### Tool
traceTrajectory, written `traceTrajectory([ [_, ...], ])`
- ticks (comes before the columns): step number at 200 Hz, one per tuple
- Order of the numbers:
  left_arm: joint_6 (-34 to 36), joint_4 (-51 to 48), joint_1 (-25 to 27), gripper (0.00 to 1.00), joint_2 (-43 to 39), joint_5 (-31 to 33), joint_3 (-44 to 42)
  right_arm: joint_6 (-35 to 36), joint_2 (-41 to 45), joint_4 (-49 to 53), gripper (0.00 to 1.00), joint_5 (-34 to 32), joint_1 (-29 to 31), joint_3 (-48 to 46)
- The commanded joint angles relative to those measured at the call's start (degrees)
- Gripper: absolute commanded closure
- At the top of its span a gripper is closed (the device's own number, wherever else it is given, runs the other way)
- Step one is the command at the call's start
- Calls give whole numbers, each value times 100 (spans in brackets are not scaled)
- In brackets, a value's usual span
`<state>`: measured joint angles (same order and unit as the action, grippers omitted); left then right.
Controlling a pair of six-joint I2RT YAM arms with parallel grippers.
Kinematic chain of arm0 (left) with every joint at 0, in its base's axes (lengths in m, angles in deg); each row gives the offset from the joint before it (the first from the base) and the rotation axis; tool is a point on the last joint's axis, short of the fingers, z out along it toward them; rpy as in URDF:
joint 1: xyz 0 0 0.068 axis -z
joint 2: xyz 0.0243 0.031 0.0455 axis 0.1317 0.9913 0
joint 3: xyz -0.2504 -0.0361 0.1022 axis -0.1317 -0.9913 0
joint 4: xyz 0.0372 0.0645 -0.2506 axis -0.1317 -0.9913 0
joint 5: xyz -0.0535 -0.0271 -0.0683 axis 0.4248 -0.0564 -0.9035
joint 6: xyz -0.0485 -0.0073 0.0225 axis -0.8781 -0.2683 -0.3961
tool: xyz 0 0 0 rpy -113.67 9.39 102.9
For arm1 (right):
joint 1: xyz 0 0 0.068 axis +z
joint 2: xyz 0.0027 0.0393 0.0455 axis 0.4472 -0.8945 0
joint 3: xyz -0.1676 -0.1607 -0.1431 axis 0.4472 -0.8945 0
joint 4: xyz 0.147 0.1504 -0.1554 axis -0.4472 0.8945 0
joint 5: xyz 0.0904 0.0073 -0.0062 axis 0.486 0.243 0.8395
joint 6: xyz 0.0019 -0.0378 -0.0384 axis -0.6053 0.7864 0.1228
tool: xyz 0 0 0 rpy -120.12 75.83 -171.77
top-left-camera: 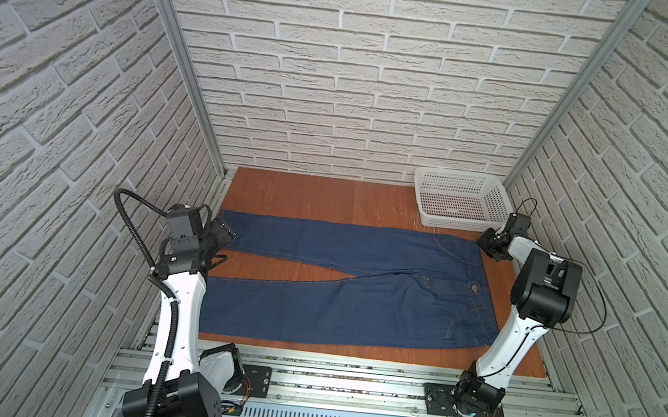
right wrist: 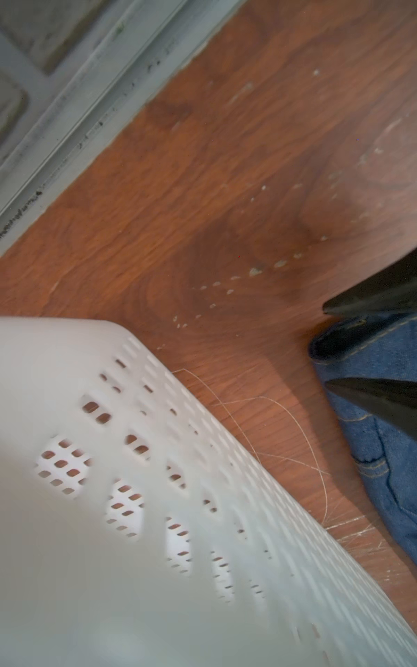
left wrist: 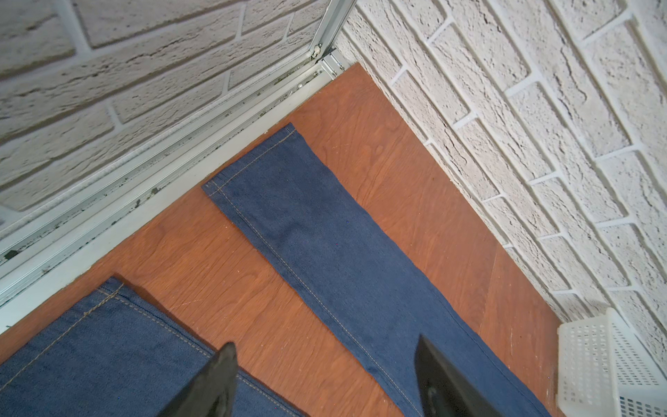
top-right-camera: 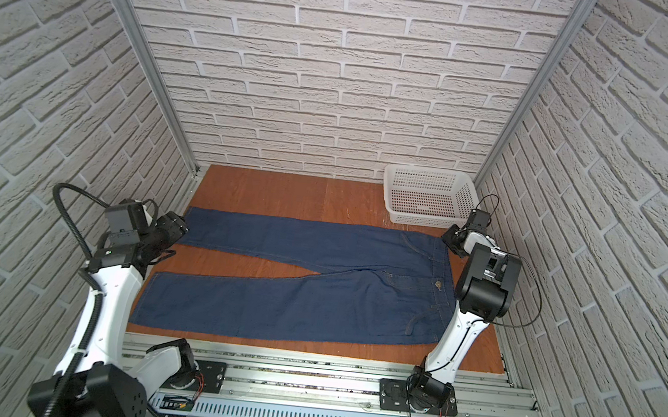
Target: Fold and stack the trousers
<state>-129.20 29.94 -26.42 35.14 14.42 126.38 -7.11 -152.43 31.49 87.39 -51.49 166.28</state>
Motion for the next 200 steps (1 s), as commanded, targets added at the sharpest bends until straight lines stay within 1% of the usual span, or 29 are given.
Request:
traceTrajectory([
  [1, 55, 266, -38, 23, 49, -17, 61, -35, -89, -93, 68, 103, 14, 142],
  [44, 57, 261, -31, 23, 71, 10, 79, -122, -300, 45, 67, 159, 52, 381],
  [110, 71, 251, -31, 23, 71, 21, 97, -375, -307, 256, 70, 117, 91, 201],
  [167, 74, 249, -33, 23, 40, 28, 118, -573, 384, -512, 70, 128, 73, -612],
  [200, 88, 252, -40, 23, 37, 27, 123, -770, 263, -584, 70, 244, 67, -613],
])
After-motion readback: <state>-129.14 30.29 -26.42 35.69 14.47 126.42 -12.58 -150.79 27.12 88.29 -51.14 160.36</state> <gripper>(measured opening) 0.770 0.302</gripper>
